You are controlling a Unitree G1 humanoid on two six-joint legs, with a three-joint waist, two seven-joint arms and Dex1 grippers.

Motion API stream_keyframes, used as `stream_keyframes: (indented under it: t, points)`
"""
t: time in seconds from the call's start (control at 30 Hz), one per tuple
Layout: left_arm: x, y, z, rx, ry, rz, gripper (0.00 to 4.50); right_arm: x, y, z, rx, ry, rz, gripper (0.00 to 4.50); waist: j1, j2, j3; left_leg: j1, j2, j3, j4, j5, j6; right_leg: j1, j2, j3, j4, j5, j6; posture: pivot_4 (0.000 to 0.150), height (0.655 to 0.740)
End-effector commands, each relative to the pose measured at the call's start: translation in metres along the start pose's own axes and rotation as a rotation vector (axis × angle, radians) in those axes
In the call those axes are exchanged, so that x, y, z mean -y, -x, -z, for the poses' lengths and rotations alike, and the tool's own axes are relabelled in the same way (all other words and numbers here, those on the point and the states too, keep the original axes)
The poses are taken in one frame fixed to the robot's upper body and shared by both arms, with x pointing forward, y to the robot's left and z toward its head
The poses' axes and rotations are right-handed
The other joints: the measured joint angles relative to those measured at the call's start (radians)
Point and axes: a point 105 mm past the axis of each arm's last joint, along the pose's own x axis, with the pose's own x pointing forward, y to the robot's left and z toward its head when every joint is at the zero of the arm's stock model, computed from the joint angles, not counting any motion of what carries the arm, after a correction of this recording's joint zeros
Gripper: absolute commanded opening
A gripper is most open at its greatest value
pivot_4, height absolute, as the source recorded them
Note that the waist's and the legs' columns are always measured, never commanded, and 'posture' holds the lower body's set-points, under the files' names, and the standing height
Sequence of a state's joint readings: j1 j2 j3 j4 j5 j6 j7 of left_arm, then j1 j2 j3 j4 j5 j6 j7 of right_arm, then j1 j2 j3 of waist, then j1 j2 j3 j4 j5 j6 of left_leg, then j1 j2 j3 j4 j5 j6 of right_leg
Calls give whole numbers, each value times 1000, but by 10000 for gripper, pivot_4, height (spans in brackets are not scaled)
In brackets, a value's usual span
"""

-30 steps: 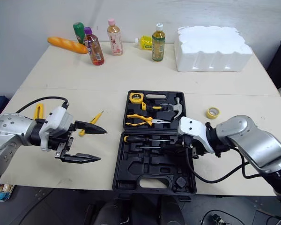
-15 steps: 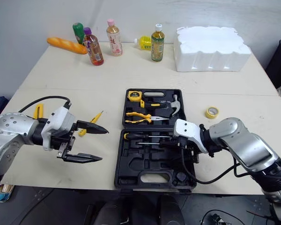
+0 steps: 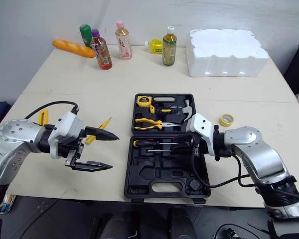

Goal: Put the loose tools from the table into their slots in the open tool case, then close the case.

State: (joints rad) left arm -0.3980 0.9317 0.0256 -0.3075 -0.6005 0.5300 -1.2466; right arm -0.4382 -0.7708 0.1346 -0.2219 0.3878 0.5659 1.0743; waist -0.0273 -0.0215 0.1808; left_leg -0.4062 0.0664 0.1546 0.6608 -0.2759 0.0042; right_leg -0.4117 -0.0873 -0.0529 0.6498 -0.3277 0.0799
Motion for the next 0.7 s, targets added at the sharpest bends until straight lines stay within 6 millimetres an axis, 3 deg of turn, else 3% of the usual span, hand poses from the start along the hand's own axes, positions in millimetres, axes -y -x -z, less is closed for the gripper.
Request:
stream_keyframes:
  t: [0.03,0.13,0.23,0.3,0.4,0.43,0.5,0.53,0.6,0.7]
  points:
    - [-1,-2,-8,12,-48,4,45000,0,-5,7,8,-20,8,210,0,0,0,0,0,0,0,0,0,0,0,0,0,0,0,1500,7355]
    - [-2,-3,-8,17,-51,7,45000,1,-11,20,-14,-71,12,210,0,0,0,0,0,0,0,0,0,0,1,1,1,0,0,1500,7355]
    - [-4,-4,-7,18,-52,5,45000,-13,-16,53,-156,-165,-28,210,0,0,0,1,1,1,0,0,0,0,2,1,1,0,0,1500,7355]
    - [-5,-4,-7,18,-53,5,45000,-17,-17,60,-195,-181,-39,210,0,-1,-1,2,1,1,0,0,0,1,2,1,1,0,0,1500,7355]
    - [-6,-6,-6,24,-50,1,45000,-28,-20,95,-339,-183,-20,210,0,-6,-6,3,2,1,1,0,-1,2,2,2,1,0,-1,1500,7355]
    - [-7,-6,-5,27,-44,-9,45000,-31,-22,88,-307,-188,-19,210,1,-8,-10,4,2,0,1,-1,-1,3,2,2,1,-1,-1,1500,7355]
    - [-9,-5,-1,34,-24,-39,45000,-28,-21,58,-168,-120,-7,210,2,-12,-17,4,2,-3,0,-1,-2,5,1,2,0,-2,-3,1500,7355]
    - [-11,-3,2,41,-9,-70,45000,-20,-17,37,-76,-89,37,210,2,-13,-17,5,2,-4,1,-1,-2,7,0,2,-1,-2,-3,1500,7355]
    - [-14,-1,4,56,8,-121,45000,-8,-8,14,31,-46,112,210,1,-11,-16,5,2,-5,0,-2,-1,7,-6,1,-1,-2,-3,1500,7355]
    - [-21,15,11,123,88,-296,45000,16,28,-8,134,-105,263,210,1,-5,-12,1,0,-5,0,-2,0,3,-8,1,1,-1,-3,1500,7355]
